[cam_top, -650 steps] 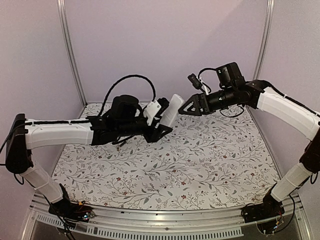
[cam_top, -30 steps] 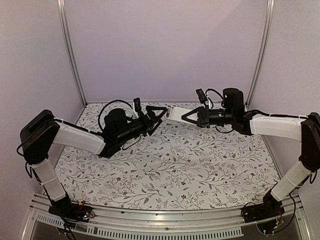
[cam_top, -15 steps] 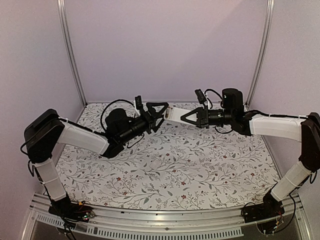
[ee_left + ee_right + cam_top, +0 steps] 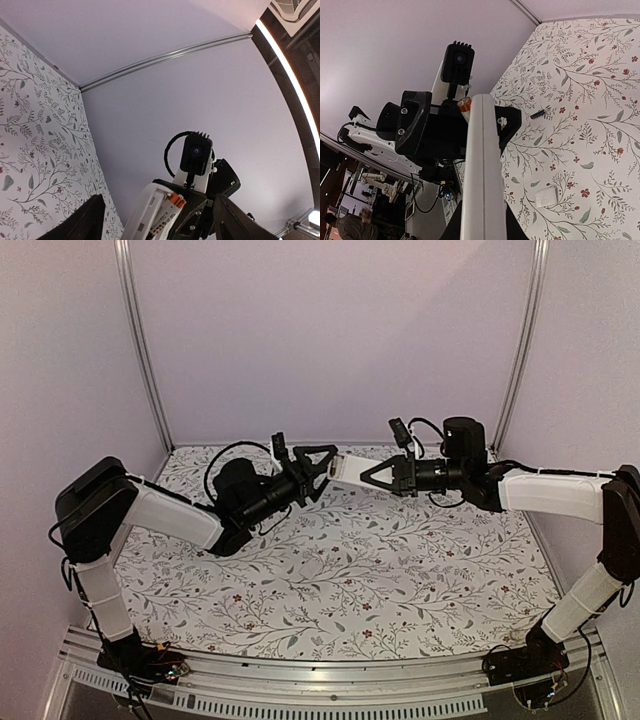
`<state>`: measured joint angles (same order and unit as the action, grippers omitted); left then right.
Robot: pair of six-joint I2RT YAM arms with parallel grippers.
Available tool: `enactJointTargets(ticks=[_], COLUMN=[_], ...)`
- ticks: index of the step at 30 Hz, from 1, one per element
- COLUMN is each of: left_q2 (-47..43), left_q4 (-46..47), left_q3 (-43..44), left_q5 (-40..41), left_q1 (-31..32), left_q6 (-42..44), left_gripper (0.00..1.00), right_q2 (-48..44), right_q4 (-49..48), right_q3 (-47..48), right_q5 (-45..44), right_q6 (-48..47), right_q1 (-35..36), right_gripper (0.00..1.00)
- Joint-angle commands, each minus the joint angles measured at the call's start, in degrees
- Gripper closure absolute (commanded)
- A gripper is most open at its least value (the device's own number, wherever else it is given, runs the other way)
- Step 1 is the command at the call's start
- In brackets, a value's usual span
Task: Load the batteries into the remote control
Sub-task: Load the battery into the battery compartment.
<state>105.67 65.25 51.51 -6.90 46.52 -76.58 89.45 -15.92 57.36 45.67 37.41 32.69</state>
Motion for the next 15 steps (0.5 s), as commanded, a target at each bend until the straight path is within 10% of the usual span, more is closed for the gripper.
enactJointTargets(ticks=[1, 15], left_q2=[1.1, 1.9], left_q4=[1.7, 2.0], left_q3=[1.1, 1.4], left_q5=[-0.5, -0.5], left_q1=[0.5, 0.2], left_q6=[-0.6, -2.1], left_gripper=[0.27, 0.48], right_q2=[-1.1, -2.0], right_q4=[-0.3, 2.8], right_q3=[0.4, 0.8], right_q5=[-0.6, -1.6], right_q6=[-1.7, -4.9], right_q1=[0.5, 1.2], right_gripper=[1.0, 1.0])
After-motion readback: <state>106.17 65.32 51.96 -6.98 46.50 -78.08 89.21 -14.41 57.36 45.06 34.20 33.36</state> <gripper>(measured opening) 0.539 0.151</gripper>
